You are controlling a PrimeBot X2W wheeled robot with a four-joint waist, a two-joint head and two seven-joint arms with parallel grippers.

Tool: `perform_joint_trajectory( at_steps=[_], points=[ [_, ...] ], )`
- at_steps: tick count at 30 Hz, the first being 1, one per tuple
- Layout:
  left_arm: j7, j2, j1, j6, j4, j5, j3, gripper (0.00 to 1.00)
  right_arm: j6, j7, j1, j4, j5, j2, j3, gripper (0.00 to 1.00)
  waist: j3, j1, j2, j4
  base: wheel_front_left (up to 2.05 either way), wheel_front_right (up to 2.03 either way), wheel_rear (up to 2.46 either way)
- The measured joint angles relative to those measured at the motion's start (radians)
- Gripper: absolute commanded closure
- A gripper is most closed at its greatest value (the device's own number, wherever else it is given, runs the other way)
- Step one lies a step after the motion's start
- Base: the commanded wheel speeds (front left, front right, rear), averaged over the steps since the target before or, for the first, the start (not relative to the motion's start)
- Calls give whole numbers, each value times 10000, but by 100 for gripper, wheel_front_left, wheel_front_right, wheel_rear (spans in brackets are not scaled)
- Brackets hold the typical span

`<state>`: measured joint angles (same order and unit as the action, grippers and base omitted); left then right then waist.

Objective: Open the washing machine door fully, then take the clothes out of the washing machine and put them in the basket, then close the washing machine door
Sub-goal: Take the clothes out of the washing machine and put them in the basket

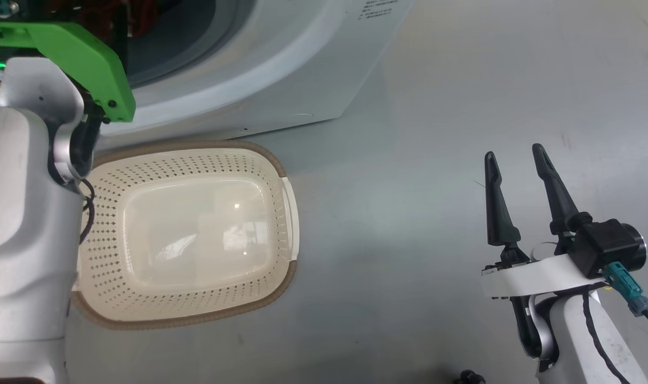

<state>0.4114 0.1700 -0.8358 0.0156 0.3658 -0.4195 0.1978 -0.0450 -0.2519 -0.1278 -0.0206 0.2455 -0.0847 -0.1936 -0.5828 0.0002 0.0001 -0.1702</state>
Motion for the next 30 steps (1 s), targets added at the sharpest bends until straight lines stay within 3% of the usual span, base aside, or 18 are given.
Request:
perform_joint_trajectory(
  at_steps=[18,19,20,21,22,30],
  points=[
    [1331,518,-2073,-63,1781,-17,-422,0,132,-2,-728,286,176,245,-119,0,-1084,-1,0,-1002,0,0,0],
    [1331,541,-2182,-63,1866,-17,-418,8,134,-2,-752,290,178,249,-113,0,-1110,-1,0,-1022,0,0,0],
    [1331,548,-2261,-67,1950,-17,-422,40,167,-2,-767,307,180,251,-107,0,-1131,-1,0,-1035,0,0,0],
    [1335,552,-2323,-82,2036,-15,-408,82,174,-2,-790,324,180,257,-107,0,-1143,-1,0,-1042,0,0,0],
    [1340,550,-2386,-105,2161,-13,-387,100,174,-2,-849,339,180,270,-86,0,-1156,-1,0,-1042,0,0,0],
    [1329,520,-2562,-105,2502,-6,-326,100,182,-2,-994,374,180,288,21,0,-1167,-2,0,-997,0,0,0]
  ],
)
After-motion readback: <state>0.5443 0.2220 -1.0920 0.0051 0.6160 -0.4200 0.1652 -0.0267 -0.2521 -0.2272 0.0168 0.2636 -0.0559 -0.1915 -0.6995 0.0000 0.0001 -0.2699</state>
